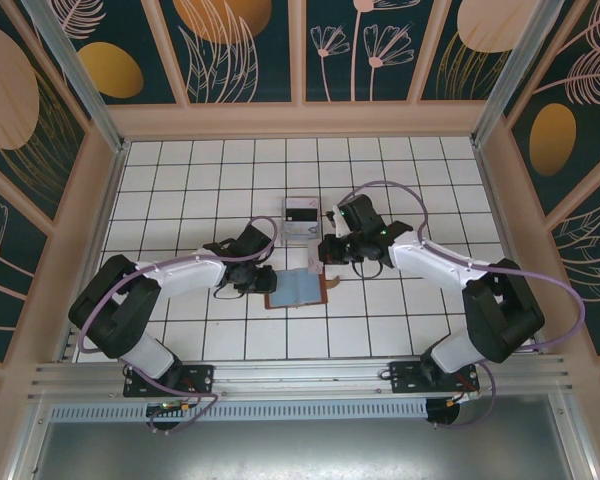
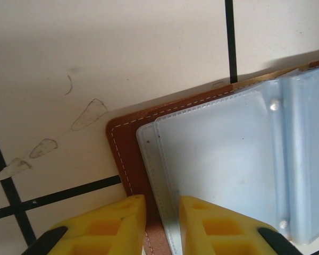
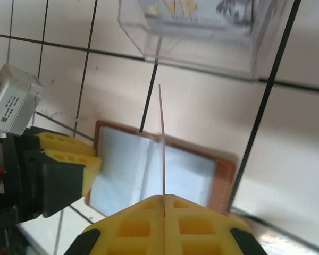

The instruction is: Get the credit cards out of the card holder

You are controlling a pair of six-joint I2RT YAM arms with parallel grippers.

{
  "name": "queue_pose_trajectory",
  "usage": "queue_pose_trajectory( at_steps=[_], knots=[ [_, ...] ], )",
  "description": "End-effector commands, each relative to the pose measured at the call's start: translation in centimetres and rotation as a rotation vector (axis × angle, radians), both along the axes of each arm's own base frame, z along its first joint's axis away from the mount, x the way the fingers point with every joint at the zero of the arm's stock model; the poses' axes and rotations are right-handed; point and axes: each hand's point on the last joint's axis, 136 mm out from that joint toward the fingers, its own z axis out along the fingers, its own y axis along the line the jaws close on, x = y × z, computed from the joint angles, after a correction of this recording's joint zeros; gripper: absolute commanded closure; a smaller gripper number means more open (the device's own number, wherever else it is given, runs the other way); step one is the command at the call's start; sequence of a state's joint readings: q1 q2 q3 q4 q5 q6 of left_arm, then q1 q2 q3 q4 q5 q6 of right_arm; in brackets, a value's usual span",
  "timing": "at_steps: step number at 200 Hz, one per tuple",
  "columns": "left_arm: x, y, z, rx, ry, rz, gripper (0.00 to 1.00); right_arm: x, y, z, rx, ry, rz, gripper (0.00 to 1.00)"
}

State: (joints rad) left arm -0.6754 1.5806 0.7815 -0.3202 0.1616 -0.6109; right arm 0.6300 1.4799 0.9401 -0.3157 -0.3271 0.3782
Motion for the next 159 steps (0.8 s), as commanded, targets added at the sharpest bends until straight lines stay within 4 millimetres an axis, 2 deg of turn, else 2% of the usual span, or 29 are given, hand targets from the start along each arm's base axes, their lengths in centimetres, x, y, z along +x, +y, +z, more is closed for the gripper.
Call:
queue_pose_trajectory(
  at_steps=[1, 40, 77, 113, 159],
  knots=[
    [-0.3, 1.7, -0.2, 0.085, 0.003, 0.022, 0.72, 1.3, -1.5, 1.5, -0.127, -0.154, 0.069, 1.0],
    [1.0, 1.2, 1.1, 0.082, -0.044, 0.021, 0.71, 3.9, -2.4, 3.6, -0.288, -0.371, 0.2, 1.0],
    [1.5, 1.0, 1.8, 0.076, -0.073, 0.014, 0.7, 4.1, -1.9, 4.6, -0.395, -0.542, 0.478, 1.0],
    [1.7, 1.1, 2.3, 0.076, -0.092, 0.011, 0.7, 3.7, -2.1, 4.1, -0.513, -0.582, 0.738, 1.0],
    [1.5, 1.4, 2.6, 0.077, -0.102, 0.014, 0.7, 5.0, -2.1, 3.4, -0.622, -0.6, 0.899, 1.0]
  ],
)
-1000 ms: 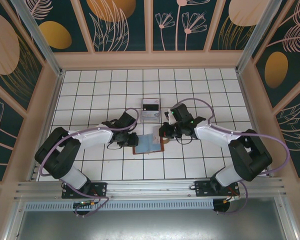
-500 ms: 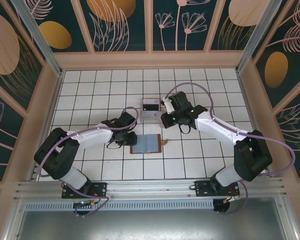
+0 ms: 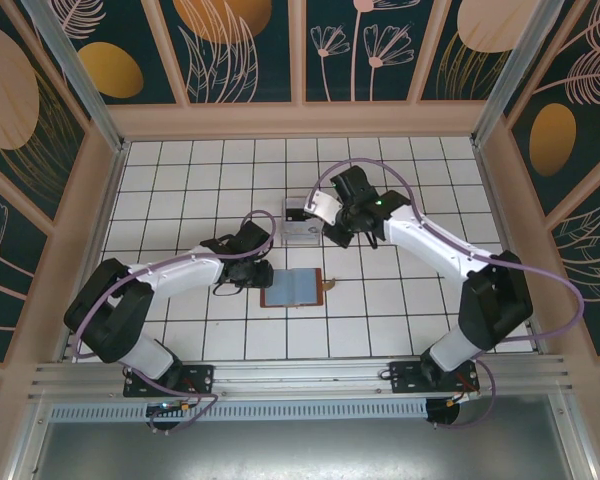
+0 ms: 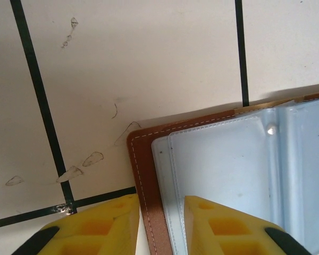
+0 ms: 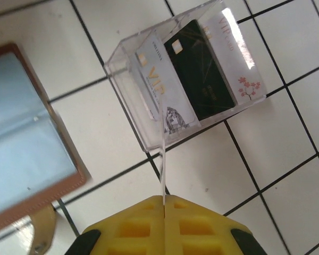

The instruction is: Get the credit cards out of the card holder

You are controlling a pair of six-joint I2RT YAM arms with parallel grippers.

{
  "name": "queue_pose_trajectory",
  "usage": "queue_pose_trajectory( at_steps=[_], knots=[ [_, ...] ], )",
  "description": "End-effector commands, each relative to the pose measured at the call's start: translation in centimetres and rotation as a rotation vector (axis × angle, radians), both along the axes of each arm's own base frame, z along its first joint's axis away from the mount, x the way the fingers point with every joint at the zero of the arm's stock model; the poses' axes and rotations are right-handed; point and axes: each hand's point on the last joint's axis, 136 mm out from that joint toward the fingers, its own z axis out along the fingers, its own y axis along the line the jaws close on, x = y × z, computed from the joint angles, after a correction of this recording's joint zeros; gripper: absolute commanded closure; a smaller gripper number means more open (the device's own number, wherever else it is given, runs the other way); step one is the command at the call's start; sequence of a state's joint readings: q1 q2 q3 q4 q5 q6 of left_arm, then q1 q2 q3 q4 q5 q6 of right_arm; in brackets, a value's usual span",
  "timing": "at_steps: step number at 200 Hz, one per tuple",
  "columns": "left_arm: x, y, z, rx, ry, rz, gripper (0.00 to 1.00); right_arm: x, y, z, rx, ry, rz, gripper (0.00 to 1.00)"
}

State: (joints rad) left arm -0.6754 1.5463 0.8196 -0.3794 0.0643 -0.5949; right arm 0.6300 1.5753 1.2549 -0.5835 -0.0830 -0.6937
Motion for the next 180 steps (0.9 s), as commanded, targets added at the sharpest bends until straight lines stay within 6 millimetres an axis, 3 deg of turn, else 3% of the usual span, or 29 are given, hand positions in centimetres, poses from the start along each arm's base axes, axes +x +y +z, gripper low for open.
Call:
queue_pose_trajectory(
  at_steps=[1, 55, 180],
  knots=[
    [0.2, 0.3, 1.1, 0.012, -0.03, -0.007, 0.7, 0.2, -0.6, -0.8, -0.137, -0.009, 0.126, 1.0],
    [0.0, 0.8, 1.6, 0.0, -0.047, 0.021, 0.69, 1.8, 0.4, -1.2, -0.221, 0.039, 0.218, 1.0],
    [-0.9, 1.9, 1.6, -0.001, -0.052, 0.062, 0.68, 7.5, 3.5, 0.9, -0.272, -0.014, 0.281, 1.0]
  ],
)
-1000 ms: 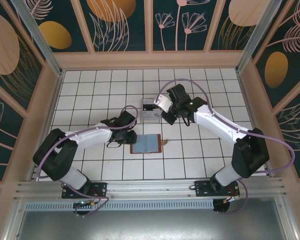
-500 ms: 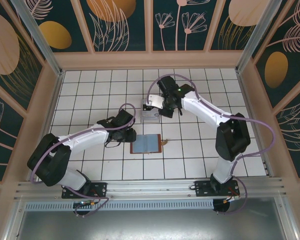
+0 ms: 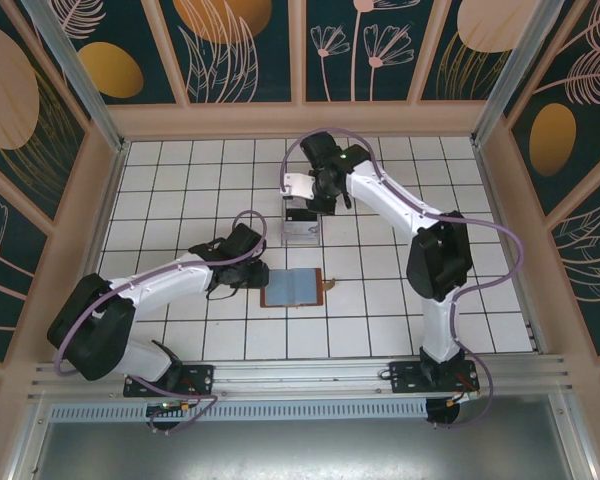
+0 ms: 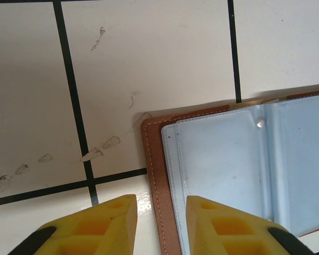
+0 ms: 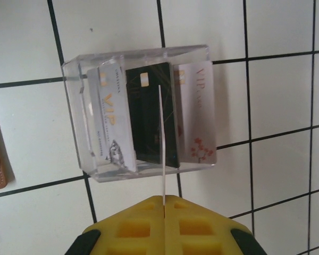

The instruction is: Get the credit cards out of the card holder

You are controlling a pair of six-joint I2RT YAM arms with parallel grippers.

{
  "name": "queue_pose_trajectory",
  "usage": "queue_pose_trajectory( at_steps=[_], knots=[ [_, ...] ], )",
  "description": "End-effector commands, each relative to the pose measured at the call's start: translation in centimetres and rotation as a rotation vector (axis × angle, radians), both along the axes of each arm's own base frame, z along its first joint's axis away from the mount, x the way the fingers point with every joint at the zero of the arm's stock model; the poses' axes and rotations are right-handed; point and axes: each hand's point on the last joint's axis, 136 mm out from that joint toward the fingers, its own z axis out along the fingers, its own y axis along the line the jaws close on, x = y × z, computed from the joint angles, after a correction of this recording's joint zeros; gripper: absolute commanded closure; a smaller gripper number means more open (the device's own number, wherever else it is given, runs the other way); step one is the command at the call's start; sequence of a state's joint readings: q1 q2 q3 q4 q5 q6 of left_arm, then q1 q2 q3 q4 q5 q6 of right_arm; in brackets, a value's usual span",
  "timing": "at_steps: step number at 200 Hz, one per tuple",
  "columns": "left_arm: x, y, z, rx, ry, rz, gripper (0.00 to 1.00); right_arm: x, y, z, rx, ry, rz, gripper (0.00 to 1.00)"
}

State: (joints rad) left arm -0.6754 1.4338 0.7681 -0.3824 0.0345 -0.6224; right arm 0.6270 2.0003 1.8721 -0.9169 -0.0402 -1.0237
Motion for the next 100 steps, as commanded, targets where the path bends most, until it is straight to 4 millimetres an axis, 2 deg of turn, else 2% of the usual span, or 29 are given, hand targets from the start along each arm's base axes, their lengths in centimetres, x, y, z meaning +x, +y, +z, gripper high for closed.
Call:
queue_pose_trajectory(
  at_steps=[1, 35, 100],
  knots=[
    [-0.5, 0.9, -0.1, 0.02, 0.002, 0.026, 0.68, 0.7, -0.4, 0.2, -0.042, 0.002, 0.017, 1.0],
    [-0.7, 1.0, -0.3, 0.025, 0.009, 0.022, 0.68, 1.8, 0.4, 0.3, -0.048, 0.003, 0.034, 1.0],
    [-0.5, 0.8, -0.5, 0.027, 0.011, 0.019, 0.68, 3.0, 1.1, -1.1, -0.055, 0.011, 0.04, 1.0]
  ],
)
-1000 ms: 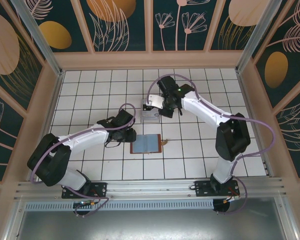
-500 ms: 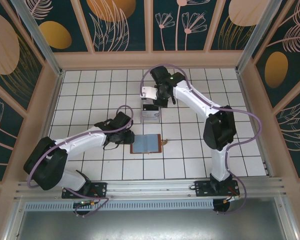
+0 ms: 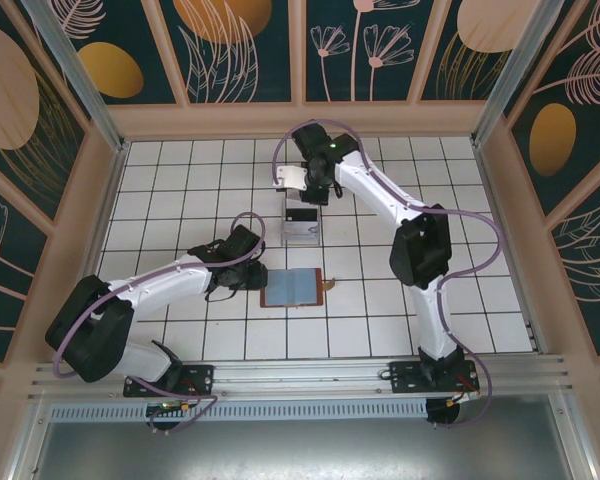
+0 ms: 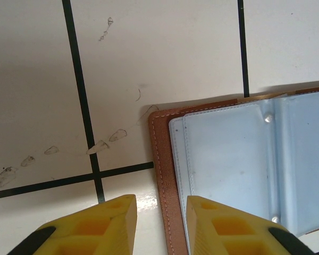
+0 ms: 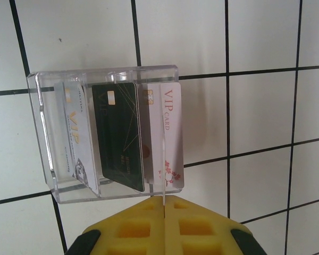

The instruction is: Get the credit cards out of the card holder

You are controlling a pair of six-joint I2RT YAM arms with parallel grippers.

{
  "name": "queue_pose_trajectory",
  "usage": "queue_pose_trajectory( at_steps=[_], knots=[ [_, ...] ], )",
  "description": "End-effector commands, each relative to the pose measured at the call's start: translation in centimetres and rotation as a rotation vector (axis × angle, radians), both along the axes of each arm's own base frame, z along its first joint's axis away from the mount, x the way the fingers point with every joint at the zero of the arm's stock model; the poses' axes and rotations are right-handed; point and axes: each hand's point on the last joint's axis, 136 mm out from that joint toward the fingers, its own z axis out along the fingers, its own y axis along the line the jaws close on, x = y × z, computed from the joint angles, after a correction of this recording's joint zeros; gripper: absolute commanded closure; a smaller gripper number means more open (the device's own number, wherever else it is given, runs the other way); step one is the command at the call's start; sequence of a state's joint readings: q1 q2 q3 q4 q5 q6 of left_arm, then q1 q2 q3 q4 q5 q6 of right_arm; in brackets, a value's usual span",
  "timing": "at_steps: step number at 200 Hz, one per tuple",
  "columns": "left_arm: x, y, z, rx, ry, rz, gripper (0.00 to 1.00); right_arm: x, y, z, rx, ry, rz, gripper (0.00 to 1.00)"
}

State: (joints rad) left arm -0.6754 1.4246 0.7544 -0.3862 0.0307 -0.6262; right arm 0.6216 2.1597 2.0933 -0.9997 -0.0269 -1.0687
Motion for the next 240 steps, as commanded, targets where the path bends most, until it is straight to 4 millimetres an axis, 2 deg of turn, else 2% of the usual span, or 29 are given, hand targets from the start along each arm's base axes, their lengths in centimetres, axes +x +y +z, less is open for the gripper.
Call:
queue_pose_trajectory(
  at_steps=[1, 78, 125, 156, 188, 240],
  knots=[
    [-0.1, 0.5, -0.2, 0.021, 0.006, 0.014, 0.68, 0.3, -0.2, -0.5, -0.019, 0.013, 0.009, 1.0],
    [-0.4, 0.7, -0.9, 0.031, 0.021, 0.016, 0.68, 1.3, 0.3, -2.6, -0.039, 0.03, 0.01, 1.0],
    [-0.3, 0.5, -1.0, 0.036, 0.023, 0.005, 0.68, 1.2, 0.3, -4.1, -0.049, 0.062, 0.003, 1.0],
    [-0.3, 0.5, -1.2, 0.038, 0.028, 0.001, 0.68, 1.1, 0.4, -4.3, -0.047, 0.072, 0.005, 1.0],
    [-0.3, 0.4, -1.3, 0.039, 0.03, -0.001, 0.68, 1.5, 0.3, -4.4, -0.056, 0.054, -0.004, 0.86],
    [-0.3, 0.4, -1.4, 0.041, 0.031, -0.008, 0.68, 2.1, 0.3, -4.2, -0.054, 0.03, -0.013, 0.82]
  ],
)
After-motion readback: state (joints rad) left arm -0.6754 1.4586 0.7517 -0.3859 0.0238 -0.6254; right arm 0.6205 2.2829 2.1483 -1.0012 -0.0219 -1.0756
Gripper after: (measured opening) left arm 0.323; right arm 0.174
